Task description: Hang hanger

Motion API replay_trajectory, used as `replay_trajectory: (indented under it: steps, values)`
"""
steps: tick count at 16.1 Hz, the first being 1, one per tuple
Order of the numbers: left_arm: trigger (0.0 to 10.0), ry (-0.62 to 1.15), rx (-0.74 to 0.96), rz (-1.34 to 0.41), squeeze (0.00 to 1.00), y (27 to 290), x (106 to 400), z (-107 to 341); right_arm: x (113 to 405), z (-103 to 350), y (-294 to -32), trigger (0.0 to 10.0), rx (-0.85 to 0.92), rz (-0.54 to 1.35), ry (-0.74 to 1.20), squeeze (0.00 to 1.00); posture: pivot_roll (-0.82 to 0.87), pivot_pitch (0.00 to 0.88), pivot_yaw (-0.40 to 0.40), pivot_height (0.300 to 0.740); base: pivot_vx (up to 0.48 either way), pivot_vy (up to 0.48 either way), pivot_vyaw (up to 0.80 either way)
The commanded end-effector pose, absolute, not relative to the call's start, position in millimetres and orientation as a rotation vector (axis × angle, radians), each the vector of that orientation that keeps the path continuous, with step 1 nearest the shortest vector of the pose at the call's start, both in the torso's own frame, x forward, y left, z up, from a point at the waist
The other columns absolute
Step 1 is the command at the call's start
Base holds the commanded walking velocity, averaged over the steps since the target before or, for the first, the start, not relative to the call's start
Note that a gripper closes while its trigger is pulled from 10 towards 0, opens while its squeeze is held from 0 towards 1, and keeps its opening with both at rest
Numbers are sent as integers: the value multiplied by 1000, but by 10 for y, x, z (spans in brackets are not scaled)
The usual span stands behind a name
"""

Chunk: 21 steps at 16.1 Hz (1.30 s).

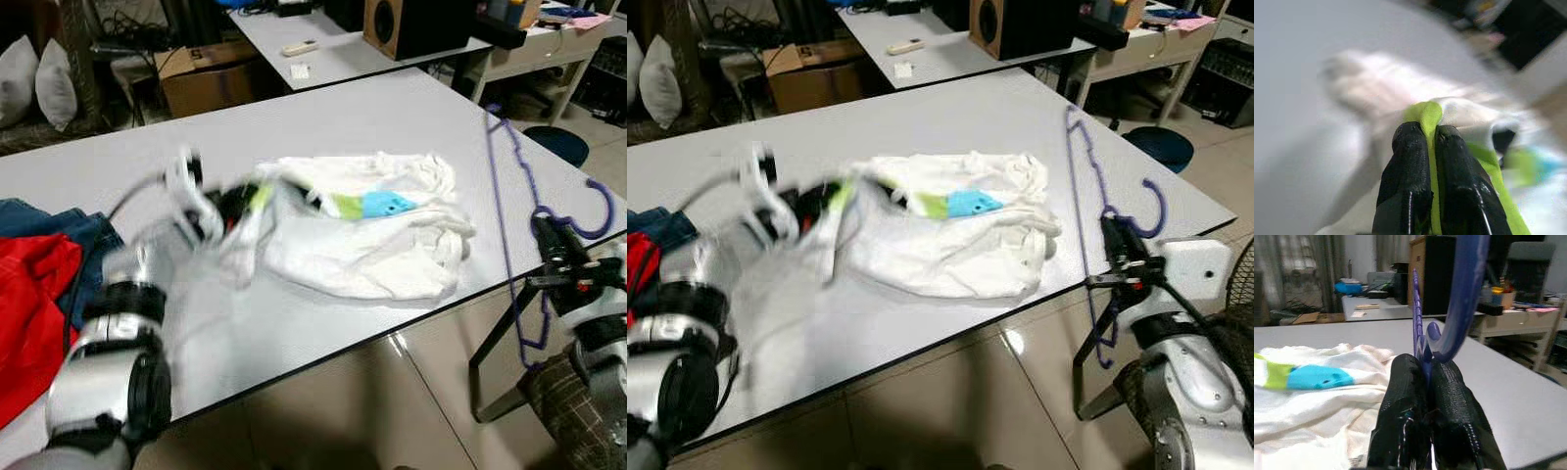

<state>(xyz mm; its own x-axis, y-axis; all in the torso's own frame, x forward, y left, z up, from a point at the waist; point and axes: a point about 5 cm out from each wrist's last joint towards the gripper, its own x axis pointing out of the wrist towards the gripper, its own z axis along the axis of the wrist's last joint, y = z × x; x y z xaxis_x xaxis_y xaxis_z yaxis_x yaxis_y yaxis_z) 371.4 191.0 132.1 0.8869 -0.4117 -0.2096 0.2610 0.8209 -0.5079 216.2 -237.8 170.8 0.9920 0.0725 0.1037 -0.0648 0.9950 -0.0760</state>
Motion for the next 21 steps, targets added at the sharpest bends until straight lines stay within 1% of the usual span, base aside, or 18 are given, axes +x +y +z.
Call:
replay_trajectory:
  steps: [1,2,3,4,5,6,7,9,11,12,13,14,15,16,17,18,20,21]
  values:
    - [0,316,-402,-298,0,1990,3743,1365,2173,1704,-2346,10000,-62,94,-107,0,-121,0,73,740,0,0,0]
    - [10000,349,-327,-266,0,2009,3746,1316,2172,1692,-2325,10000,-65,104,-100,0,-118,0,72,740,0,0,0]
    - [10000,347,-267,-275,925,2018,3752,1316,2167,1685,-2312,10000,-65,110,-97,0,-117,0,71,740,0,0,0]
    - [10000,336,-241,-287,925,2019,3754,1330,2164,1680,-2309,10000,-65,112,-96,0,-117,0,71,740,0,0,0]
    - [10000,278,-210,-306,1000,2046,3773,1438,2164,1662,-2288,10000,-74,122,-87,0,-121,0,79,740,0,0,0]
    - [10000,269,-203,-309,1000,2053,3777,1463,2164,1660,-2280,10000,-78,126,-85,0,-121,0,79,740,0,0,0]
    - [10000,199,-160,-325,1000,2078,3818,1588,2140,1707,-2129,10000,-115,247,-75,0,-136,0,95,740,0,0,0]
    - [10000,177,-170,-347,1000,2049,3835,1626,2119,1746,-2057,10000,-114,311,-77,0,-137,0,100,740,0,0,0]
    - [10000,175,-123,-434,1000,1909,3839,1632,2085,1802,-1945,10000,-155,417,-61,0,-130,0,103,740,0,0,0]
    - [10000,135,-102,-443,820,1876,3848,1680,2080,1811,-1886,10000,-160,462,-53,0,-129,0,103,740,0,0,0]
    - [10000,91,-124,-488,0,1837,3847,1743,2067,1803,-1831,10000,-176,511,-34,0,-127,0,103,740,0,0,0]
    - [10000,75,-100,-601,0,1750,3805,1767,2027,1741,-1759,10000,-213,585,36,0,-132,0,109,740,0,0,0]
    - [10000,106,-25,-704,0,1666,3749,1710,1976,1690,-1717,10000,-250,653,99,0,-134,0,110,740,0,0,0]
    - [10000,140,45,-731,0,1644,3728,1646,1940,1683,-1704,10000,-264,691,127,0,-141,0,112,740,0,0,0]
    - [10000,191,142,-691,0,1665,3742,1545,1880,1696,-1719,10000,-283,737,164,0,-143,0,113,740,0,0,0]
    - [10000,212,175,-646,0,1692,3760,1509,1860,1708,-1743,10000,-295,745,177,0,-143,0,113,740,0,0,0]
    - [10000,336,412,-573,0,1830,3732,1287,1762,1705,-1833,10000,-340,796,267,0,-131,0,106,740,0,0,0]
    - [10000,338,423,-569,0,1844,3726,1280,1764,1699,-1856,10000,-356,787,279,0,-132,0,104,740,0,0,0]
